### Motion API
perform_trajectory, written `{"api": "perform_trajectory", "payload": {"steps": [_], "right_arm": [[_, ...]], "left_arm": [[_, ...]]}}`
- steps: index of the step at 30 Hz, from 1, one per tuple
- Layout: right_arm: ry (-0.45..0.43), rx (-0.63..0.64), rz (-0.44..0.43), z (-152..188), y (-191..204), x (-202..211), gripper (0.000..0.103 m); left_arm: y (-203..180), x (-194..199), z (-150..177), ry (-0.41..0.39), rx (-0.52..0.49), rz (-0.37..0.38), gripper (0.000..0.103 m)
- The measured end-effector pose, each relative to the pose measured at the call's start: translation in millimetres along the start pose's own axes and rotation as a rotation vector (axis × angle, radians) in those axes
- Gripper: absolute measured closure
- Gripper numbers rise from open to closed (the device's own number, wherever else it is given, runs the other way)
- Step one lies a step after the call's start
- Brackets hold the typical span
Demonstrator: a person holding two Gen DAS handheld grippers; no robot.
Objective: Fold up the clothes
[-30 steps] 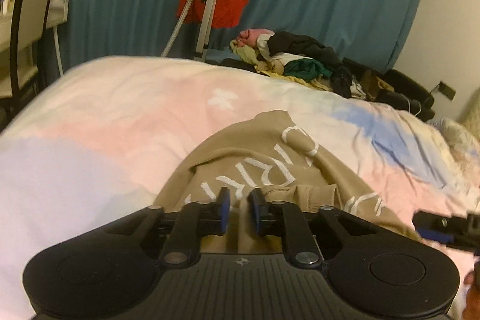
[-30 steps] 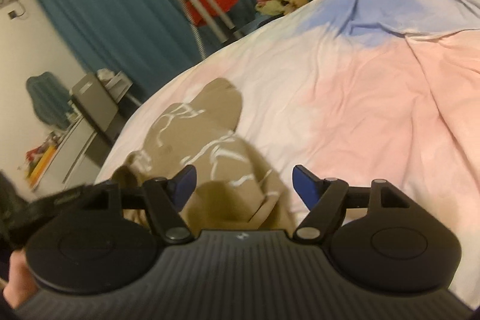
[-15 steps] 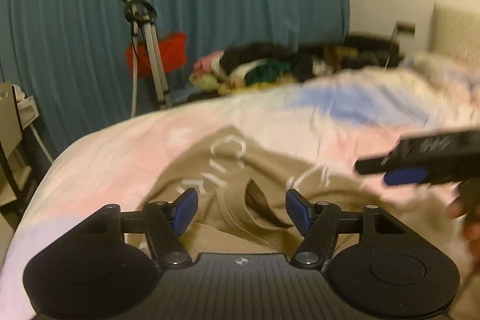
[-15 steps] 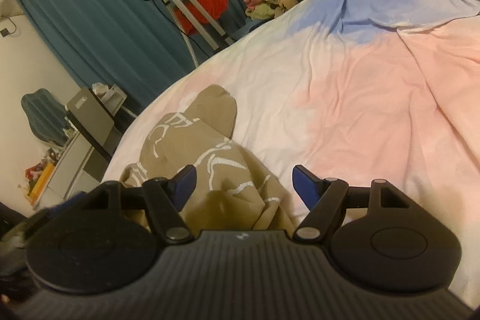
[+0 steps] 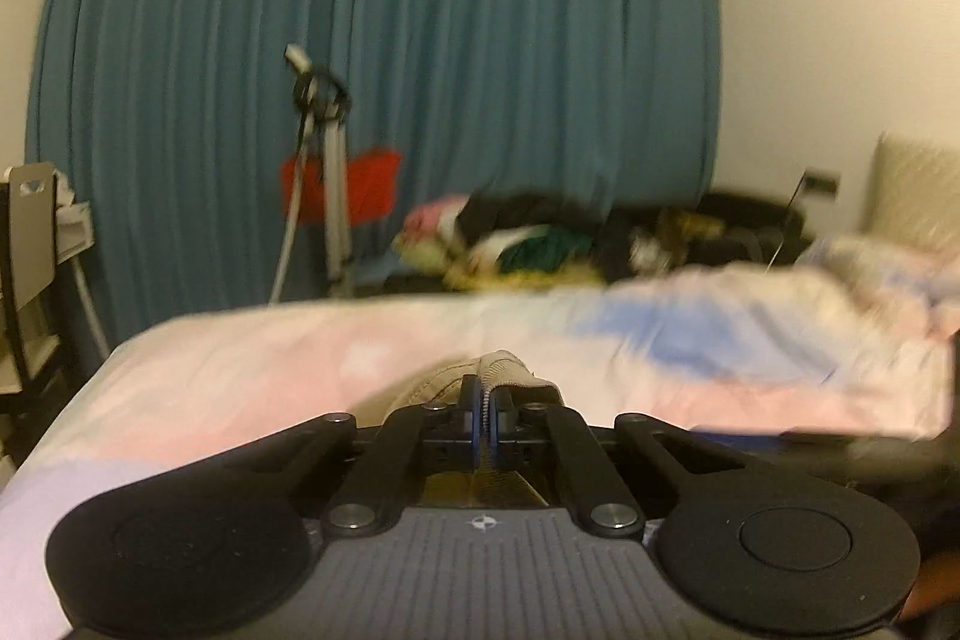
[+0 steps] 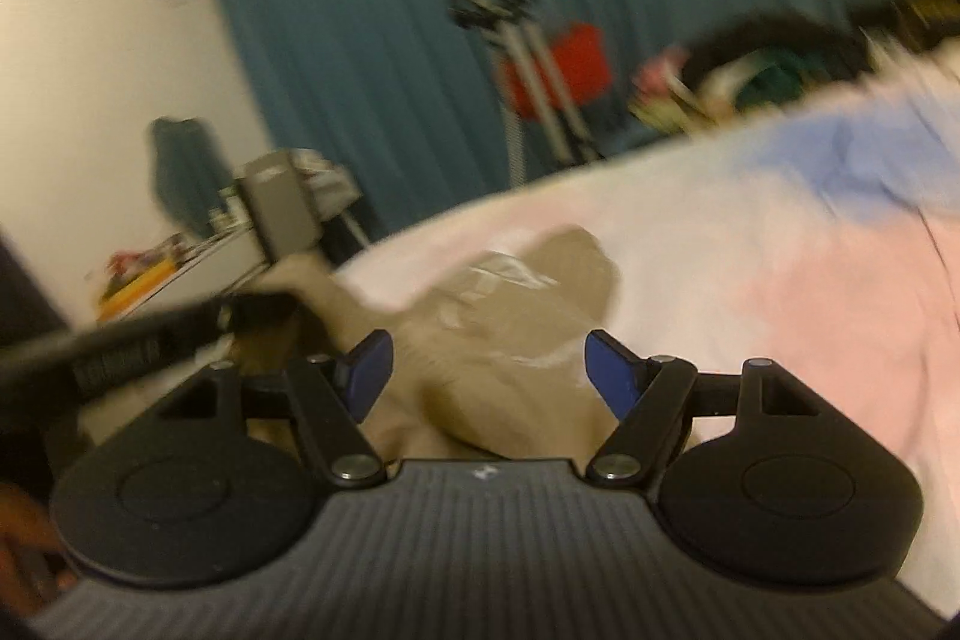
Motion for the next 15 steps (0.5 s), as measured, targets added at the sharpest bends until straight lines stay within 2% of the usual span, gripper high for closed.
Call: {"api": "perform_trajectory", "payload": {"steps": [3,5,7,10,12,13,15], "right_arm": [[-0.036,0.121,-0.06,-0.3,26.2,4.8,0.03],[-0.062,0.188,-0.038,0.5,35.8,5.8,0.03],[-0.08,0.198,0.002,-1.1,34.3,6.4,0.03],[-0.123,0.154,0.099,-11.3,17.5,12.8,0.03],[-0.147,0.063,0.146,-22.4,-0.1,20.1,0.03],[-0.149,0.012,0.165,-26.2,-8.8,22.7,0.03],[-0.095,-0.053,0.214,-27.2,-26.5,20.8,0.029]], "left_arm": [[-12.8,17.5,-9.2,-0.045,0.012,0.048,0.1],[-19.9,24.4,-12.2,-0.061,0.007,0.06,0.1],[-24.7,28.4,-13.4,-0.07,-0.003,0.061,0.1],[-27.4,29.8,-11.2,-0.065,-0.002,0.052,0.1],[-30.0,30.6,-8.0,-0.059,-0.002,0.05,0.1],[-31.1,31.2,-6.8,-0.059,-0.004,0.049,0.1],[-31.2,33.0,-6.3,-0.065,-0.011,0.046,0.1]]}}
Point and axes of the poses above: each gripper's, at about its wrist camera, not at the fingertips, and x roughly against the way its jaws point, y to its left, z to its underside, the point moved 4 cm from there along -x, roughly the way its jaws point, and after that the axes turned 11 degrees about -y, right-handed, at the moved point
